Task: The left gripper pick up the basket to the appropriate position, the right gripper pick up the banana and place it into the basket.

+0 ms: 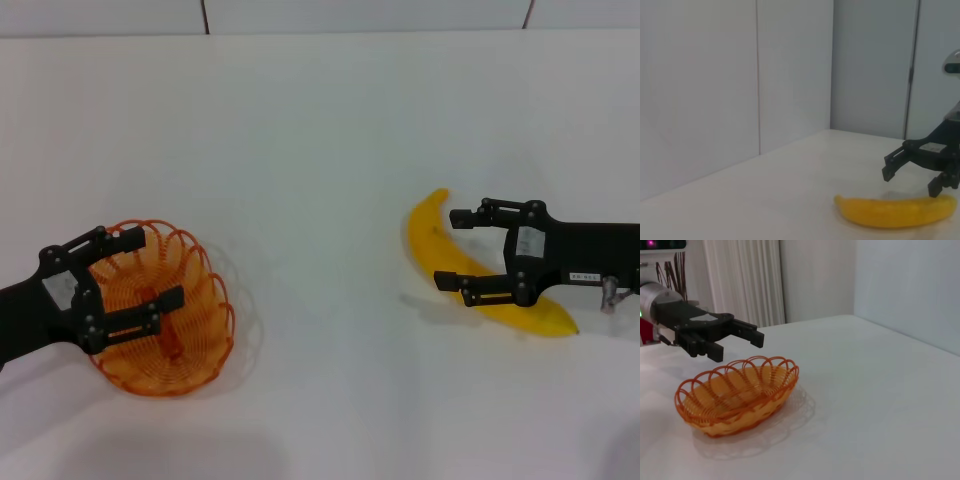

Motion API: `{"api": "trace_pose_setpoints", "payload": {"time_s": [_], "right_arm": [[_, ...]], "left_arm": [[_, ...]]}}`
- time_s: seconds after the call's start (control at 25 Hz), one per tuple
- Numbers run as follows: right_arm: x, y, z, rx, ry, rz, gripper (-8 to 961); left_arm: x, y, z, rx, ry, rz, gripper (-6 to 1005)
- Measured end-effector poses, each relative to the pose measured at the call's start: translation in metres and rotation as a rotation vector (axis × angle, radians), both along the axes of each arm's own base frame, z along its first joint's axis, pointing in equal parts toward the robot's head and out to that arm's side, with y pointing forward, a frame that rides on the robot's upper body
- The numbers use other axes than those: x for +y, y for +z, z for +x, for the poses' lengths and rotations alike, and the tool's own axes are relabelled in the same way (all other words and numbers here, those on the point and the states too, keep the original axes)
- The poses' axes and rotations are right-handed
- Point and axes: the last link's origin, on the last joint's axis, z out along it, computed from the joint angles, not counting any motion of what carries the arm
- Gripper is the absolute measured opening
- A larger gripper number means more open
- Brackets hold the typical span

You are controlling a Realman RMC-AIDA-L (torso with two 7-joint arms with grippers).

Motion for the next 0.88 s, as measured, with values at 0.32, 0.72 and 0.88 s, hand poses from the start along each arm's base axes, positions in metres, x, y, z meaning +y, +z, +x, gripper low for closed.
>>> {"api": "trace_pose_setpoints", "payload": {"time_s": [0.32,0.72,0.88], "right_arm": [[0.0,0.0,0.0,0.001,0.0,0.001,855],[0.0,0.001,0.001,0.001,-0.011,-0.005,854],[0.001,0.002,0.001,0.004,-0.025,-0.009,854]], "left_arm": [[0.0,0.0,0.0,-0.001,-0.002,-0.004,891],[0.049,0.053,0.013,-0.067,0.238,-0.035,890],[0.086,0.081,0.032,0.131,0.287,-0.11,890]]}}
